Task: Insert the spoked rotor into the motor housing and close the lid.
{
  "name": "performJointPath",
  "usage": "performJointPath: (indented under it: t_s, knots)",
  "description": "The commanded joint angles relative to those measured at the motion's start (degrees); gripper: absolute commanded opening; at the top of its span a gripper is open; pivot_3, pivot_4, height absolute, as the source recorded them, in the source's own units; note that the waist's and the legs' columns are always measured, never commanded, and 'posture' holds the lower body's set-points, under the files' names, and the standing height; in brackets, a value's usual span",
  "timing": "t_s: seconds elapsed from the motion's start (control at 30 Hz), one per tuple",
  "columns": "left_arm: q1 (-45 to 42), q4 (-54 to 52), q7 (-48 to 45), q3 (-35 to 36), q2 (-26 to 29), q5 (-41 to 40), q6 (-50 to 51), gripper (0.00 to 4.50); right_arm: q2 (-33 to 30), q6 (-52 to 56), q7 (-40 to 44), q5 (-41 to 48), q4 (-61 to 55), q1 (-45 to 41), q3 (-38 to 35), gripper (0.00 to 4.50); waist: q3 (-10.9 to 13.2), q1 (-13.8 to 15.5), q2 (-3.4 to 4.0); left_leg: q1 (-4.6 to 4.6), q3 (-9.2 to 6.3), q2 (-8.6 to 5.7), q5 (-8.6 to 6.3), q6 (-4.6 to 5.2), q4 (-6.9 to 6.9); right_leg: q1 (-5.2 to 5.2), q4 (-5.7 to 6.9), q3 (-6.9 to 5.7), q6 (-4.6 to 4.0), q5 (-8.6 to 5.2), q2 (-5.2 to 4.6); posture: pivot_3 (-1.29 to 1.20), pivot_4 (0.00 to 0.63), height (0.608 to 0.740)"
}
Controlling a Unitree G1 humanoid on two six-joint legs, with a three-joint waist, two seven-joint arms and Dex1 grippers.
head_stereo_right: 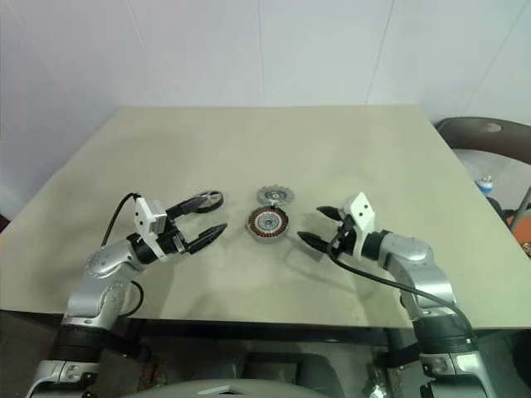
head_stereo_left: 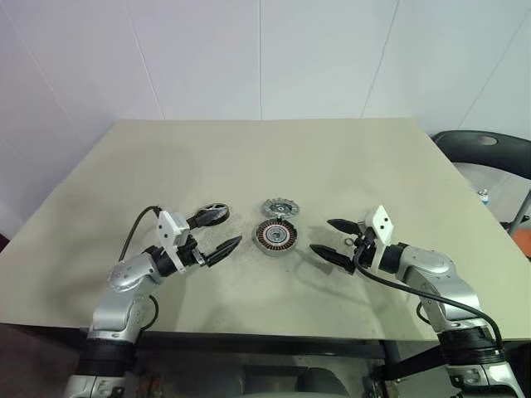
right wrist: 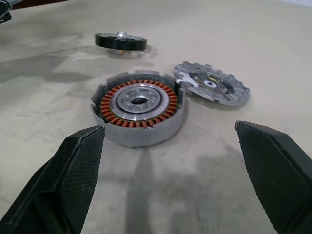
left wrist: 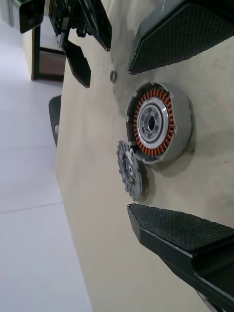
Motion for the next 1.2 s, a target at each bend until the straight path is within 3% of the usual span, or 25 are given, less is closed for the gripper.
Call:
performJointPath:
  t_s: [0.03, 0.4, 0.73, 1.2]
  knots:
    - [-1.8, -0.6, -0.2, 0.4, 0.3, 0.0, -0.2, 4.5, -1.0, -1.4, -0.2, 0.3, -0.8, -0.4, -2.2, 4.47, 0.0, 0.0, 0.0, 0.0, 0.0, 0.0, 0.0, 0.0, 0.0, 0.0, 0.0, 0.0, 0.0, 0.0, 0.0, 0.0, 0.0, 0.74]
    - [-2.9, -2.9, 0.0, 0.1, 0.4, -0.4, 2.7, 4.5, -1.3, -1.8, -0.8, -0.1, -0.5, -0.6, -2.7, 4.47, 0.0, 0.0, -0.01, 0.0, 0.0, 0.0, 0.0, 0.0, 0.0, 0.01, 0.0, 0.0, 0.0, 0.0, 0.0, 0.0, 0.0, 0.74]
    - [-2.8, -3.9, 0.5, -0.2, 0.2, 0.0, 3.6, 4.5, -1.9, -2.1, -5.9, -7.8, 8.6, -3.0, -0.8, 4.47, 0.0, 0.0, -0.01, 0.0, 0.02, 0.0, 0.0, 0.0, -0.01, -0.01, 0.0, 0.02, -0.01, 0.01, 0.0, 0.0, 0.0, 0.74]
    - [-1.1, -4.5, 0.9, -2.3, 0.2, 2.6, 2.2, 4.5, 1.5, -3.9, -4.9, -5.6, 18.0, -2.2, -2.6, 4.47, -0.1, 0.0, -0.09, 0.08, 0.06, 0.0, 0.0, 0.0, 0.02, 0.06, 0.01, 0.06, -0.01, 0.01, 0.01, 0.0, 0.0, 0.74]
